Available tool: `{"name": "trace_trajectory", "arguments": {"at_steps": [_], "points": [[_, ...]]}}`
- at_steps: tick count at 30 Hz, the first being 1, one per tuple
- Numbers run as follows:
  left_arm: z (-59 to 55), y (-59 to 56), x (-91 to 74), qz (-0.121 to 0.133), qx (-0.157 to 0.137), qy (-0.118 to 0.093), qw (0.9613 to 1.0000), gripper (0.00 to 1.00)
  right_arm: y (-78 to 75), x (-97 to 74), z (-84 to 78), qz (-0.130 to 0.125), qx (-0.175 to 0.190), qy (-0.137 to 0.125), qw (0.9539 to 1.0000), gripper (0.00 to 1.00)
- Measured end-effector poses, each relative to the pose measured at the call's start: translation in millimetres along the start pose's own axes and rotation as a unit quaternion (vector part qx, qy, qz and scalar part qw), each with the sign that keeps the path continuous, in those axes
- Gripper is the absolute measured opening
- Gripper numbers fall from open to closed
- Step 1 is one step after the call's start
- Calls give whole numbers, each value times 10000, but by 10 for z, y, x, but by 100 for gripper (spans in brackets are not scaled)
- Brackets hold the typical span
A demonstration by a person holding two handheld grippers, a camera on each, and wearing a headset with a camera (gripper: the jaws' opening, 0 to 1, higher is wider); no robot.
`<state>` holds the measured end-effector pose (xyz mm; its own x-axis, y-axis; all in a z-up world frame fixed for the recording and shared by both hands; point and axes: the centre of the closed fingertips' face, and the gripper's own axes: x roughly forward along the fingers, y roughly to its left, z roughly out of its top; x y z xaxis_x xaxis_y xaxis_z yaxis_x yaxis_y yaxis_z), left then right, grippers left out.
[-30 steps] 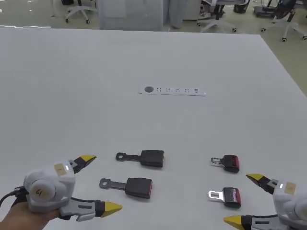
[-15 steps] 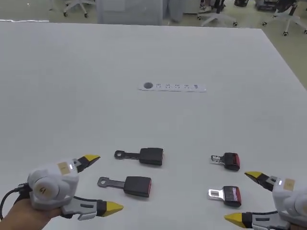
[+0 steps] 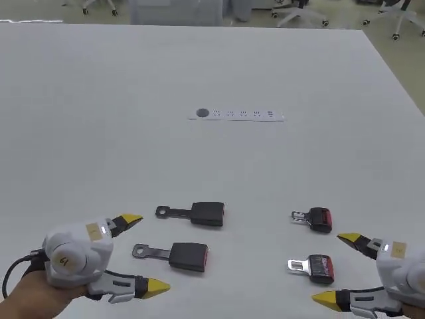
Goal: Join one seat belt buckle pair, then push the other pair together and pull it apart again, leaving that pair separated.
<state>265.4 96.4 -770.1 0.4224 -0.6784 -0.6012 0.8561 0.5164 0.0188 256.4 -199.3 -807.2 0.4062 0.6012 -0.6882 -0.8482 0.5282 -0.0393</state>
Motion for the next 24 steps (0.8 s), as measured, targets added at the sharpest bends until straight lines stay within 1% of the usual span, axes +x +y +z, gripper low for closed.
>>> {"name": "trace_trajectory", "arguments": {"at_steps": [4,8,18,21,24], "points": [[-15,1,39,-52,34,45,10000,86,1,31,-3,36,3,23,10000,83],[-43,-13,92,-152,142,156,9997,85,1,44,-2,110,25,30,9999,83],[-92,-22,215,-367,235,327,9985,81,-58,102,-68,249,-15,142,9996,79],[-107,-22,255,-432,367,400,9976,81,-55,114,-75,291,-25,172,9994,78],[-116,-15,299,-497,404,444,9970,78,-63,142,-93,345,-17,187,9992,77]]}}
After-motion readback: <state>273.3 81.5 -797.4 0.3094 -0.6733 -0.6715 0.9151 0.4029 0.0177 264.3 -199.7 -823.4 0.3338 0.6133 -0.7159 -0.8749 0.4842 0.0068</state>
